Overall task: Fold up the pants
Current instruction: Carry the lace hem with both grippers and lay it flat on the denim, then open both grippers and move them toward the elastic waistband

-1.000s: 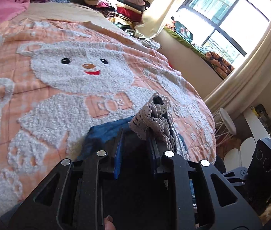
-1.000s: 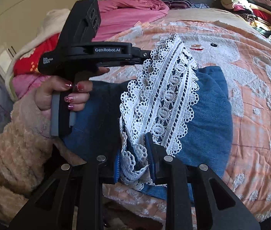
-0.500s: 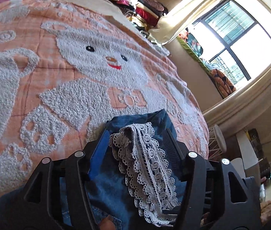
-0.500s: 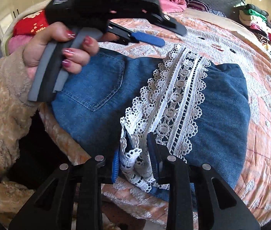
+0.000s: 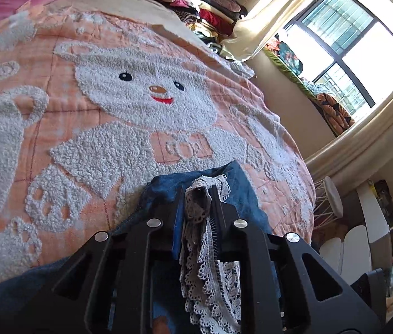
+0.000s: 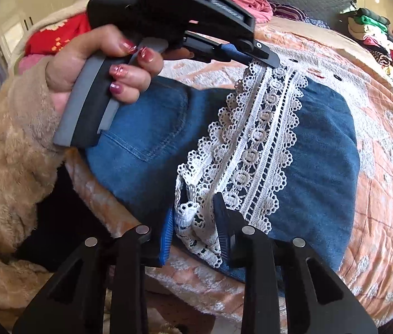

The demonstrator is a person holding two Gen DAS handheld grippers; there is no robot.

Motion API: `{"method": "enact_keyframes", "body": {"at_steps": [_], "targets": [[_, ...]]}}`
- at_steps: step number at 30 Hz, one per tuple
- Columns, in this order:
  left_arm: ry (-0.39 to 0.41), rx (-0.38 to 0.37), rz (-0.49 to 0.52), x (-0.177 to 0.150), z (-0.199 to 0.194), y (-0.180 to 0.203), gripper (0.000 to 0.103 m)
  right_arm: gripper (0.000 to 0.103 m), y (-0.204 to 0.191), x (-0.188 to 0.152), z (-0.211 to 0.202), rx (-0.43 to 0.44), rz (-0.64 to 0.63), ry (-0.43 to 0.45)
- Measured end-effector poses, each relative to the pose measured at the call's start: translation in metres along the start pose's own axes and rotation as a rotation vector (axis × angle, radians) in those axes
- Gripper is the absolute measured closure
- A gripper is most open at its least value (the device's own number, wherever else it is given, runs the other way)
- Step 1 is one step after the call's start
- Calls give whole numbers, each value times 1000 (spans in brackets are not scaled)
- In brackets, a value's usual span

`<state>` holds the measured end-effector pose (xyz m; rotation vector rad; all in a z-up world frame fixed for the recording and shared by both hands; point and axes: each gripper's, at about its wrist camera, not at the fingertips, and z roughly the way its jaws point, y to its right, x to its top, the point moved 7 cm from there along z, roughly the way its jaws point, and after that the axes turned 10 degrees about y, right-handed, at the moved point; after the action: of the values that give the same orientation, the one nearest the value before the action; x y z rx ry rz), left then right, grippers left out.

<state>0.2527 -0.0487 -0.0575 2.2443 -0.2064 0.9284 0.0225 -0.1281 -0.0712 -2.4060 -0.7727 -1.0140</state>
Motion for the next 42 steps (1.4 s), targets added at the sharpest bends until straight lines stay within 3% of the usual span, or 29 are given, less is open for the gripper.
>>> {"method": "enact_keyframes", "body": {"at_steps": [2, 3, 8, 12, 19, 23, 25, 27, 33, 38, 42], "targets": [[23, 28, 22, -1, -12, -1, 93, 77, -3, 0, 2, 23, 9, -3], [34, 78, 15, -2, -14, -7, 93, 76, -6, -1, 6, 29, -1, -8], [-22, 145, -18, -18, 6, -32, 92, 69, -13, -6, 24, 23, -27, -40], [-28, 175, -36, -23, 15, -43, 82, 55, -20, -7, 18, 46, -26, -21], [-13, 222, -41, -25, 7, -45, 68, 52, -16, 2, -16, 156, 81, 51], [43, 243, -2, -17, -16, -27, 63, 52, 13, 4, -40, 84, 119, 90], [63, 245, 20, -15, -27, -12, 55, 52, 31, 2, -49, 33, 144, 104], [52, 233, 43, -19, -34, 5, 48, 52, 49, 0, -53, -11, 160, 113], [9, 187, 89, -47, -31, 47, 47, 52, 76, -15, -47, -58, 211, 92], [-39, 269, 132, -80, -19, 53, 46, 52, 77, -33, -33, -63, 216, 24], [-81, 304, 163, -101, -8, 54, 35, 52, 75, -44, -28, -56, 226, 3]]}}
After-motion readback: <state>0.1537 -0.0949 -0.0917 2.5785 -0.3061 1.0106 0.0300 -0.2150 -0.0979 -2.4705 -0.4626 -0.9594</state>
